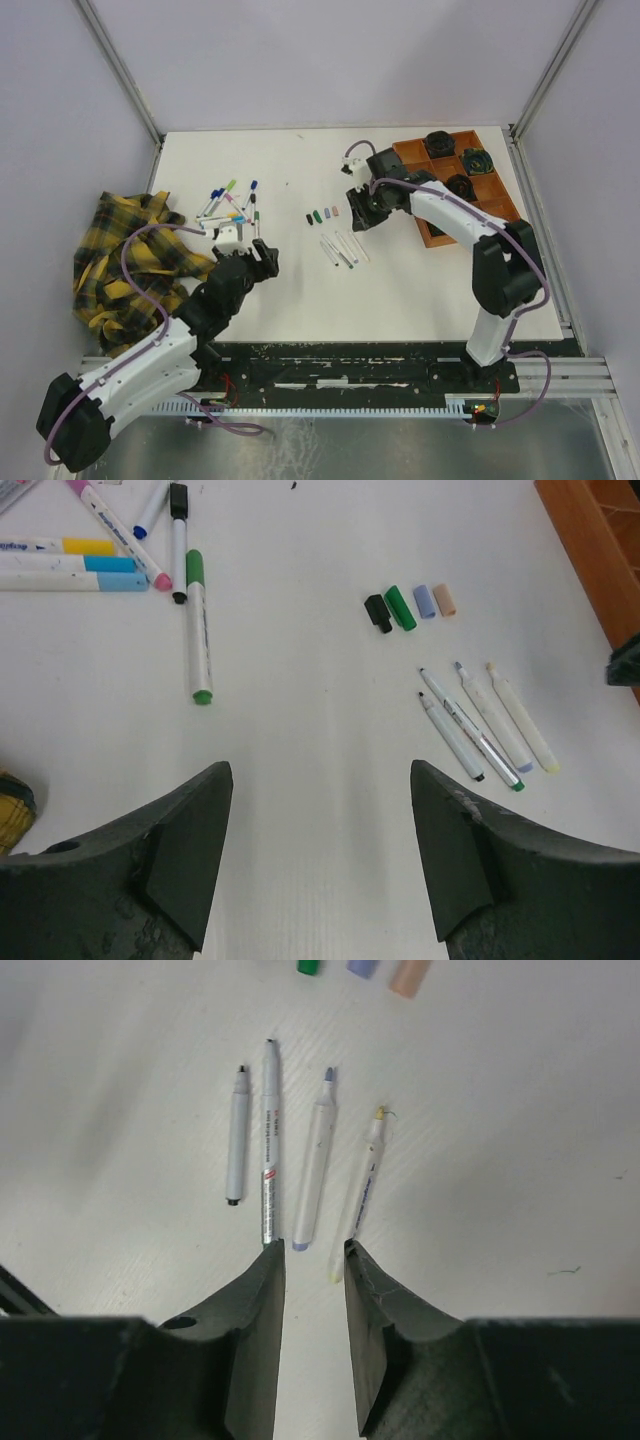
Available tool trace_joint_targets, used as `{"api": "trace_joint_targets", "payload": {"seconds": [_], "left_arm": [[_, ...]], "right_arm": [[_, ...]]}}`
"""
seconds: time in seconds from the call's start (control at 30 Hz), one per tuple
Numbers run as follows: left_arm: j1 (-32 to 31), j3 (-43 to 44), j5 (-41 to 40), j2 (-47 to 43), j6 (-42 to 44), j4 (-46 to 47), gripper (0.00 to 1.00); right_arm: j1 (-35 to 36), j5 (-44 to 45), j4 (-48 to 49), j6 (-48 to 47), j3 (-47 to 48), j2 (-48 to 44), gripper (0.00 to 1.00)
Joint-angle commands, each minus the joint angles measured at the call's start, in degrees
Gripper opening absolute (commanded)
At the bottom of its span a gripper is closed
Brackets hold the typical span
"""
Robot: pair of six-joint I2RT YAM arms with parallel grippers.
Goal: Open the pen caps
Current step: Place the pen at the center of the board, then pick up the pen from the center of the board.
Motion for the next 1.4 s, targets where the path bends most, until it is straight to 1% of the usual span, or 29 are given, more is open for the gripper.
{"api": "trace_joint_targets", "payload": {"seconds": [0.0,0.1,0.17,0.23,0.37,0.47,0.6,0.7,0.77,0.83,1.0,1.17,1.37], "left_arm": [[0.2,6.9,-3.8,7.2,5.1,-0.3,0.78],[1.3,10.7,-3.9,13.2,6.8,-0.6,0.80],[3.1,13.5,-3.8,18.7,8.0,-1.4,0.81],[5.5,16.8,-3.1,23.8,8.9,-3.0,0.81],[10.9,23.2,2.3,33.7,10.0,-5.5,0.80],[14.7,27.9,6.2,40.4,10.4,-6.9,0.78],[18.0,32.7,8.7,48.5,11.8,-8.2,0.72],[18.9,36.9,7.6,54.3,13.0,-10.5,0.68],[19.4,39.4,7.9,58.1,13.4,-11.9,0.62],[19.6,41.0,8.9,60.5,13.6,-12.5,0.57],[19.8,42.5,10.4,63.9,13.6,-12.8,0.47],[20.0,42.3,11.7,65.0,13.3,-12.7,0.40],[20.1,41.4,13.6,64.9,13.2,-12.6,0.24]], "right_arm": [[-0.9,-8.5,-3.2,-7.9,-0.1,-10.7,0.38],[-2.1,-15.6,-5.3,-10.8,-0.4,-16.1,0.39],[-3.7,-19.8,-5.5,-11.2,-0.7,-19.6,0.40],[-4.6,-21.8,-5.7,-11.3,-1.2,-22.9,0.41],[-4.6,-24.3,-7.1,-11.8,-3.5,-29.0,0.41],[-4.6,-25.5,-6.3,-11.8,-7.0,-32.8,0.41],[-6.8,-25.4,-0.5,-12.1,-13.4,-37.4,0.44],[-7.8,-27.2,-0.2,-11.6,-14.1,-36.9,0.44],[-7.9,-28.2,-0.3,-11.4,-14.2,-36.3,0.44],[-8.0,-28.4,-0.3,-11.4,-14.3,-35.9,0.44],[-8.1,-28.3,0.0,-11.3,-14.6,-35.8,0.44],[-8.3,-28.4,0.3,-11.2,-14.9,-35.7,0.44],[-8.5,-28.8,0.6,-11.0,-15.1,-35.7,0.44]]}}
